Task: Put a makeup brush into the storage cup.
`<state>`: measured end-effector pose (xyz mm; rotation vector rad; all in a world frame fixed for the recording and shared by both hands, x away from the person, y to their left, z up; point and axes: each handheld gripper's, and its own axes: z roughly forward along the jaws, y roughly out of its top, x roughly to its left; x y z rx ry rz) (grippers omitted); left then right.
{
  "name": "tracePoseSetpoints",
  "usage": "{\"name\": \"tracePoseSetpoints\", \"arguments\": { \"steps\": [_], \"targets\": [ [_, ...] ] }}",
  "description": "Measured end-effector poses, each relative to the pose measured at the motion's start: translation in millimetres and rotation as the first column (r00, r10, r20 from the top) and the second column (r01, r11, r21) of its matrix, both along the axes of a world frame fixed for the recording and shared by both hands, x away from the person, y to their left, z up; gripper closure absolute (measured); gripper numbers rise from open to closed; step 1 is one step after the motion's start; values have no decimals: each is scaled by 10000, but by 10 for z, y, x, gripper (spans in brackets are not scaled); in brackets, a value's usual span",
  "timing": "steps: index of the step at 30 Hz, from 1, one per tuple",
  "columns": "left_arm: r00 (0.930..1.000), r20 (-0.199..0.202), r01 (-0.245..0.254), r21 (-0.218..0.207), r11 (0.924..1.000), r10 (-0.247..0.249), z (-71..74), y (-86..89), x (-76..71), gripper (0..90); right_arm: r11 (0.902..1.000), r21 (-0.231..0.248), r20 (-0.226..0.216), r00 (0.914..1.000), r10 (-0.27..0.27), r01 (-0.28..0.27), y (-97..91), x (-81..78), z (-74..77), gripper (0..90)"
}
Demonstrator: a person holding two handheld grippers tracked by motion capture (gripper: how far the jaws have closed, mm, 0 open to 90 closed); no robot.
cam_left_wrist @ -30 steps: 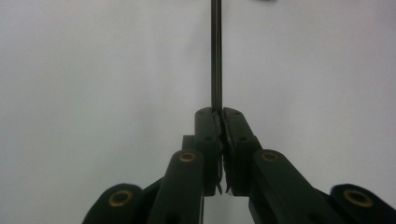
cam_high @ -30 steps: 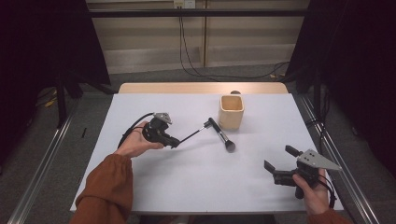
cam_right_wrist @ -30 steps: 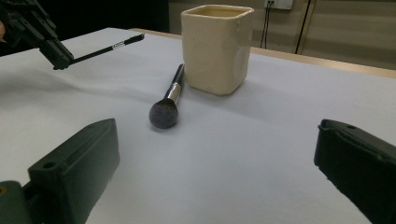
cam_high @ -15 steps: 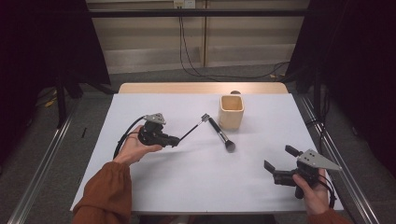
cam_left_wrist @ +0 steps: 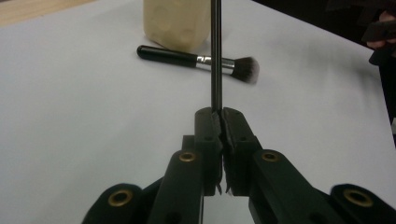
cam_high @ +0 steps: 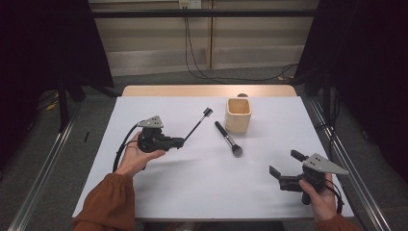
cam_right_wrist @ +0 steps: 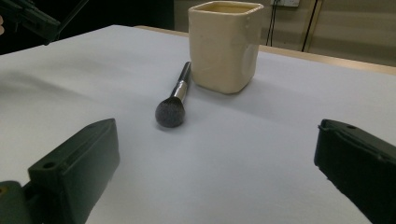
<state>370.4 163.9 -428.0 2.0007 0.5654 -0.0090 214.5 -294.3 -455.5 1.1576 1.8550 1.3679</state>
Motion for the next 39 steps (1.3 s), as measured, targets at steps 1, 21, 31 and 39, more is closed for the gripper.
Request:
{"name": "tracePoseSetpoints", "arguments": {
  "steps": [1,21,31,39],
  "targets": [
    [9999,77,-97,-73,9999,97,1,11,-17,857,10000,42,-26,10000,4,-4,5,6,-2,0],
    [9978,535,-315,-1265,9915,385,-57,-61,-352,858,9928,234,390,9925,1162,-1172,276,138,95,16],
    [9973,739,113,-1620,9867,7,-99,-172,-433,857,9786,438,623,9782,1981,-2010,548,237,171,14],
    [9974,641,417,-1651,9854,-315,-114,-258,-472,857,9659,575,731,9660,2481,-2524,789,376,249,15]
  ]
}}
